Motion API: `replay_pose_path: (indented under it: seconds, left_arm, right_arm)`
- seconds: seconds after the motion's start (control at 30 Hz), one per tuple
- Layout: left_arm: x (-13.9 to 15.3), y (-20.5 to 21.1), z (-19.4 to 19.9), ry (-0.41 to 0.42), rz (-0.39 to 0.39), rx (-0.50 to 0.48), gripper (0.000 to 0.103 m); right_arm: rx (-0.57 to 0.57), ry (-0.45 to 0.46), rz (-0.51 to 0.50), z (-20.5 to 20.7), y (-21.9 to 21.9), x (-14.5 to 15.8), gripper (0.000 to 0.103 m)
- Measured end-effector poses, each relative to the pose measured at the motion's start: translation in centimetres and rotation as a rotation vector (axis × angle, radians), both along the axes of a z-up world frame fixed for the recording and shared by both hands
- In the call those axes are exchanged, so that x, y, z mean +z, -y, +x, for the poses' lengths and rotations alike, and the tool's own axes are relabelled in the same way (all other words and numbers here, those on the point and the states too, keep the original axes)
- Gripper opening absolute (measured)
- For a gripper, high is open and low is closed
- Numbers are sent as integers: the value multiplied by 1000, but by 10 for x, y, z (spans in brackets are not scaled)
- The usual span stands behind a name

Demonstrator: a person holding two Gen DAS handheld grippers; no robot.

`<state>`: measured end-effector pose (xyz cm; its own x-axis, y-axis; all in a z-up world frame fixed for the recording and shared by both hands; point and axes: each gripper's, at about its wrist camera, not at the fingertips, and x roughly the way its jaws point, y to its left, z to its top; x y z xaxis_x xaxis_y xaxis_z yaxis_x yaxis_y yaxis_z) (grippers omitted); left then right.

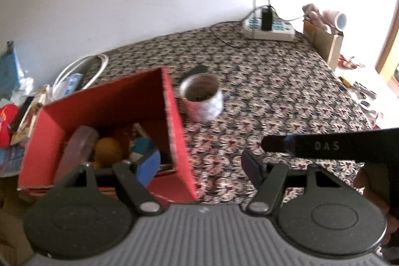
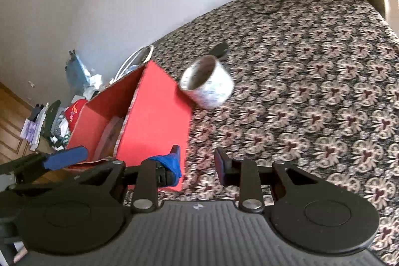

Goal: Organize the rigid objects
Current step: 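Move the right gripper to the white printed tape roll and grip its rim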

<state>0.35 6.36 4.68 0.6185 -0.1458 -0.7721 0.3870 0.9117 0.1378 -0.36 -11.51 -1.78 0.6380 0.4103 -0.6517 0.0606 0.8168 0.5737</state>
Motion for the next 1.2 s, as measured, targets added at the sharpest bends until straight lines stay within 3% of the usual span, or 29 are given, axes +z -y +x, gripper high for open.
replay_pose_path:
  seconds: [0.33, 0.63, 1.0, 1.2]
  left_arm:
    - [-36, 40, 5, -34, 8, -29, 70]
    - [-69, 60, 10, -2, 48, -32, 75]
    - [-102, 66, 22, 6, 78, -98, 76]
    - [-106, 66, 27, 53, 72, -147, 83]
  right_arm:
    - [-14, -30, -13, 0, 36, -12, 12]
    - [43, -42, -62, 30, 46, -21, 12]
    - [99, -47, -131, 114, 26, -19, 12]
    - [129, -5, -182, 173, 4, -13, 12]
